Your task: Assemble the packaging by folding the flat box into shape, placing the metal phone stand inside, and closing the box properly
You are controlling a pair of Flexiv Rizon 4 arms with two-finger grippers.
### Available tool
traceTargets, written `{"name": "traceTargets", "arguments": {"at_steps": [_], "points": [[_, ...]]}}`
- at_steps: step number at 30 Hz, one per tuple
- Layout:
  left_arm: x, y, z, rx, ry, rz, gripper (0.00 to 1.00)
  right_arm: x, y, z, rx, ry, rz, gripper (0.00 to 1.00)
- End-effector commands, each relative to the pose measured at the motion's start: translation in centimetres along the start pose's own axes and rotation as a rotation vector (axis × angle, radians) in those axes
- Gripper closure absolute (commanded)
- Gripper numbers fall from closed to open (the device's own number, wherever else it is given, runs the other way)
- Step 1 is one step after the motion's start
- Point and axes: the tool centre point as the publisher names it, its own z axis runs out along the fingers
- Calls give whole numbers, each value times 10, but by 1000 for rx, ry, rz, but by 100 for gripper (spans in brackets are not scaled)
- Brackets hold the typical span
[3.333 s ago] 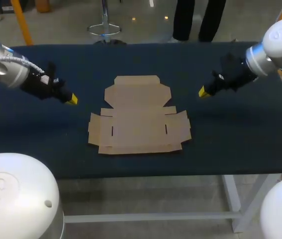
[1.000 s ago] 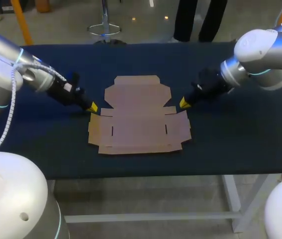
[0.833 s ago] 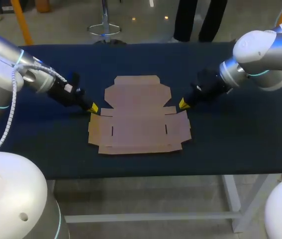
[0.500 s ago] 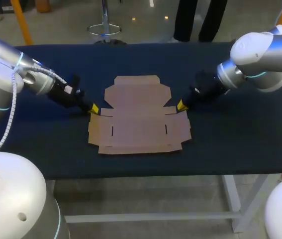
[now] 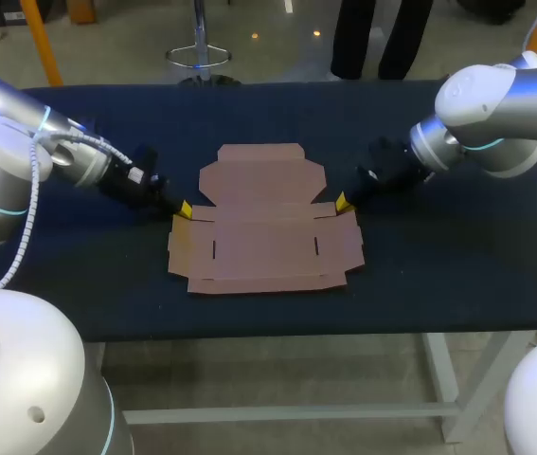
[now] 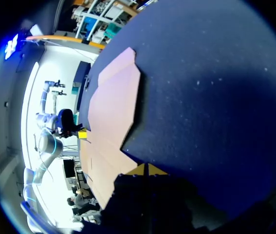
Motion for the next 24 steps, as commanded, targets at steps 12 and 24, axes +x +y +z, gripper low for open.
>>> {"name": "traceTargets", "arguments": {"at_steps": [12, 24], "points": [[7, -1, 4, -2, 2, 18, 100, -1, 6, 4, 2, 26, -18, 100], [6, -1, 6, -7, -1, 16, 100, 0, 7, 6, -11, 50, -19, 100]]}}
